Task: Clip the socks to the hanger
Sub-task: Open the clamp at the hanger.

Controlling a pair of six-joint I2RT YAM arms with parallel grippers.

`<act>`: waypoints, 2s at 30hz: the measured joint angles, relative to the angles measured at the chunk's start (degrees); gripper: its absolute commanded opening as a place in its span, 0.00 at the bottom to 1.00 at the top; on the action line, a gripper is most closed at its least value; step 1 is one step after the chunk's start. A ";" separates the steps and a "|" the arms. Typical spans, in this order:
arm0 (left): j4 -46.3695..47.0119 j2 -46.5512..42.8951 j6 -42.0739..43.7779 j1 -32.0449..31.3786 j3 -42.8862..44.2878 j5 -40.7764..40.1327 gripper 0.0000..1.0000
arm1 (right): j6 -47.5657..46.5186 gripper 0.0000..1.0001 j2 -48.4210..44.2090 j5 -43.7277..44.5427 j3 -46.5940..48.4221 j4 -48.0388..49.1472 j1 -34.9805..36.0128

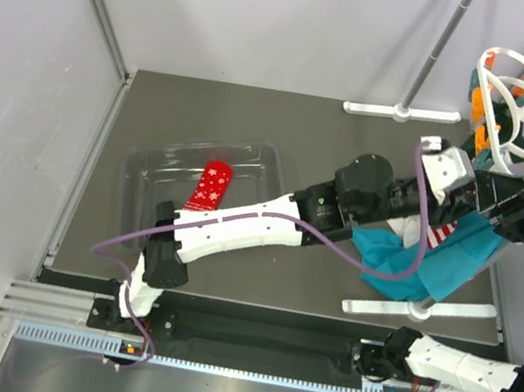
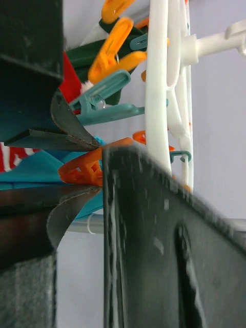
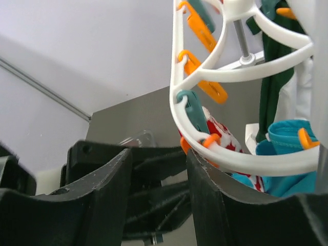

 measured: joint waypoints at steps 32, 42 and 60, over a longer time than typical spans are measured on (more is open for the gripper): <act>-2.40 -1.79 24.74 -6.97 0.15 -21.68 0.00 | 4.57 0.58 2.54 4.04 4.90 -8.11 0.00; -2.08 -2.75 26.49 -7.48 0.11 -23.41 0.00 | 6.08 0.53 5.46 8.15 4.46 -7.10 0.00; -1.53 -2.75 28.89 -8.33 0.11 -25.92 0.16 | 10.54 0.04 5.09 11.50 0.72 -2.47 0.00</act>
